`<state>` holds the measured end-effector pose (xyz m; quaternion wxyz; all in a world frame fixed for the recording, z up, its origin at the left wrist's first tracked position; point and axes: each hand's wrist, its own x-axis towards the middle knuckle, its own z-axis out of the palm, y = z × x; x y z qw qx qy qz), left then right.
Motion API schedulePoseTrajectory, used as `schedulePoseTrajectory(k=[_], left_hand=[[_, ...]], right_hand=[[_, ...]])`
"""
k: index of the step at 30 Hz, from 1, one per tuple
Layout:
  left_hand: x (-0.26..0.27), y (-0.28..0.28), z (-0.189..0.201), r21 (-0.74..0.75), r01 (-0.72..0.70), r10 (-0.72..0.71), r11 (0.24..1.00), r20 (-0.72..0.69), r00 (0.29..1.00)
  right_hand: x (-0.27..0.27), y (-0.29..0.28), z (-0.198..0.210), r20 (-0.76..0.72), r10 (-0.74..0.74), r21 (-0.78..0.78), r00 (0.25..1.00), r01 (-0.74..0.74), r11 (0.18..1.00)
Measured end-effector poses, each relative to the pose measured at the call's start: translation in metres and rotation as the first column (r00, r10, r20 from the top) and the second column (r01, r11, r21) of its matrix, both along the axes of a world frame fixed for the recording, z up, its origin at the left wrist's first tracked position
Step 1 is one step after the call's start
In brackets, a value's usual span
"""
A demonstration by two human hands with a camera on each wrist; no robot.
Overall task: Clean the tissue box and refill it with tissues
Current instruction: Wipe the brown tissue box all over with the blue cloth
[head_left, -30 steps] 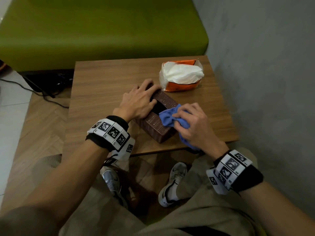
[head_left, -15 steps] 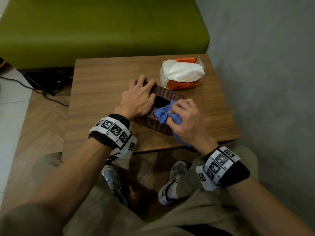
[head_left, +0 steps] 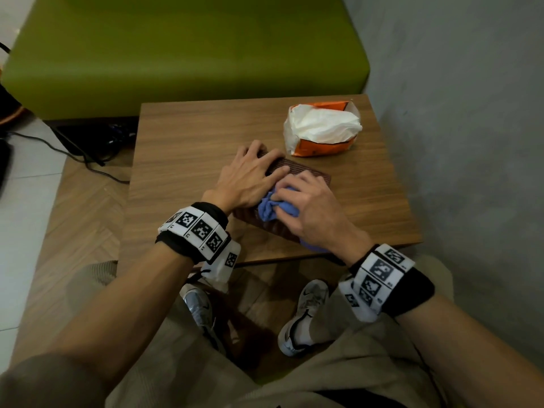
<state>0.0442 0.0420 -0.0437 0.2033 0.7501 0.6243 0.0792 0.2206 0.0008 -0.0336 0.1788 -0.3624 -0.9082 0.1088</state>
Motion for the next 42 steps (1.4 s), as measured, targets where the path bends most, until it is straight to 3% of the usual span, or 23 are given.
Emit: schedulePoseTrajectory(k=[4,10,15,19,24,30,35,39,42], left_hand=[[0.0,-0.001,0.0,0.001,-0.033,0.033,0.999,0.012,0.999],[-0.002,-0.004,0.002,-0.015,-0.04,0.04,0.999,-0.003,0.999],[-0.006,-0.008,-0.001,-0.002,-0.082,0.082,0.997,0.041,0.996],[-0.003,-0.012,-0.001,0.007,-0.071,0.071,0.997,0.025,0.997],[-0.002,-0.013,-0.001,0.032,-0.069,0.069,0.997,0.016,0.998],[-0.001,-0.013,0.002,0.032,-0.089,0.088,0.996,0.034,0.996],[-0.001,-0.014,0.003,0.004,-0.078,0.078,0.997,0.028,0.997],[0.0,-0.014,0.003,0.019,-0.114,0.114,0.993,0.038,0.993],[0.002,-0.014,0.003,0.018,-0.104,0.103,0.994,0.043,0.994]], right_hand=[[0.037,0.002,0.0,-0.016,0.014,0.001,1.0,-0.014,1.0],[-0.007,0.005,0.004,-0.012,0.058,-0.03,0.998,-0.058,0.998],[0.029,-0.001,-0.01,-0.093,-0.123,0.013,0.988,0.124,0.992],[0.024,0.021,-0.012,-0.141,-0.349,-0.016,0.926,0.35,0.937],[0.0,0.047,-0.006,-0.071,-0.302,-0.075,0.951,0.296,0.952],[0.045,0.035,-0.003,-0.038,-0.258,0.02,0.965,0.259,0.966],[-0.002,0.041,-0.002,-0.007,-0.133,-0.046,0.991,0.132,0.99],[0.034,0.038,-0.005,-0.076,-0.194,-0.072,0.978,0.189,0.979],[0.037,0.034,-0.004,-0.05,-0.188,-0.033,0.981,0.187,0.982]])
